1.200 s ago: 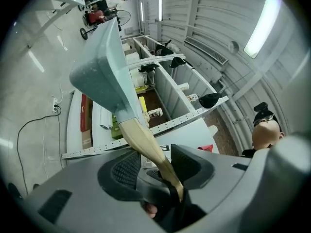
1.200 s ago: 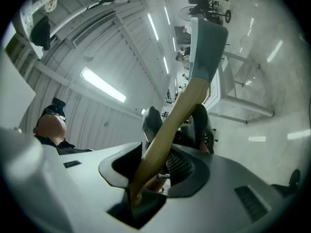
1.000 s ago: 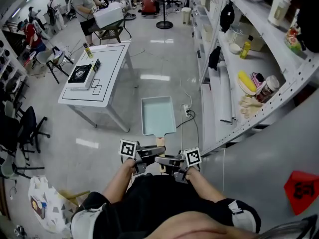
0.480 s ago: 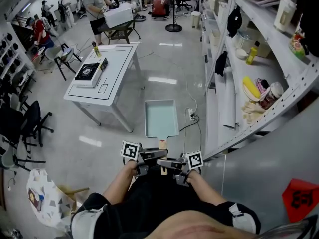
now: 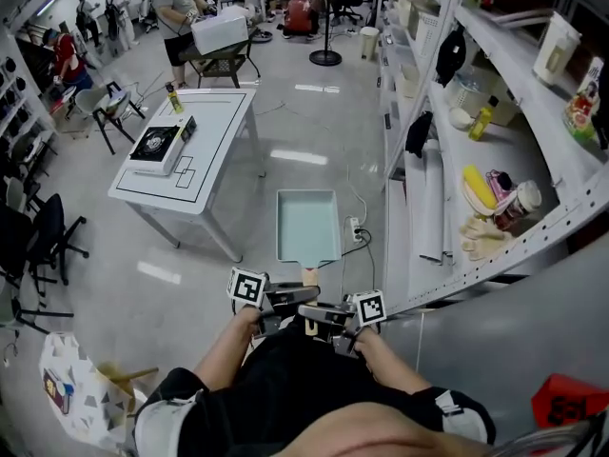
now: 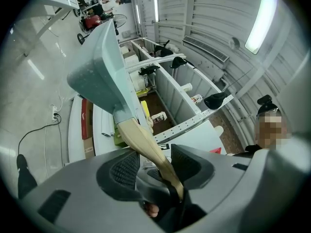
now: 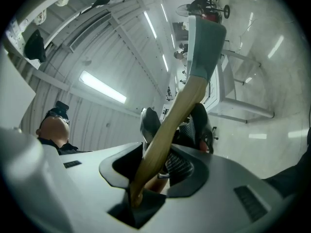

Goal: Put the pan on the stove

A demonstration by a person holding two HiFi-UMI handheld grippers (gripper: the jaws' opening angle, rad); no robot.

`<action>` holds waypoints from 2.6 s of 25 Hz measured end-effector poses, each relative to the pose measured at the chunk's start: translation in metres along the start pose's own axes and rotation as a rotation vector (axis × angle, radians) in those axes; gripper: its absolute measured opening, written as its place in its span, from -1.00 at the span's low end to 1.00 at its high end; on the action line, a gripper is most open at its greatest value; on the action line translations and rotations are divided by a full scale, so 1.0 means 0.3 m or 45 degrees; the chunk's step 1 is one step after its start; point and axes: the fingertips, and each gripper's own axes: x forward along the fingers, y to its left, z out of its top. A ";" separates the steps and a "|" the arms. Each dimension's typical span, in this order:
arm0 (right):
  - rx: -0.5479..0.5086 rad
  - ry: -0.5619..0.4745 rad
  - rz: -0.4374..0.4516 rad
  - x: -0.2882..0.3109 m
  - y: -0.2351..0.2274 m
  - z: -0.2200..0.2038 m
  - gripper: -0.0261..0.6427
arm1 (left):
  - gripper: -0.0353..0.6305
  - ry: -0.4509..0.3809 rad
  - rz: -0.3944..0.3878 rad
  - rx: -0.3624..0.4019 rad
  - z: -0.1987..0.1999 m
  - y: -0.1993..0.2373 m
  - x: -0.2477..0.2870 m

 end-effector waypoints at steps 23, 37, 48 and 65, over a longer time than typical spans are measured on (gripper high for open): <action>-0.098 -0.046 -0.110 0.192 -0.239 0.735 -0.44 | -0.27 0.074 -0.078 0.091 0.734 0.298 -0.032; -0.089 -0.034 -0.085 0.207 -0.346 0.986 -0.45 | -0.27 0.073 -0.077 0.075 0.968 0.426 0.000; -0.103 0.002 -0.029 0.183 -0.446 1.377 -0.45 | -0.26 0.045 -0.042 0.063 1.329 0.579 0.103; -0.140 0.005 0.005 0.026 -0.513 1.893 -0.45 | -0.26 0.054 0.001 0.088 1.775 0.737 0.368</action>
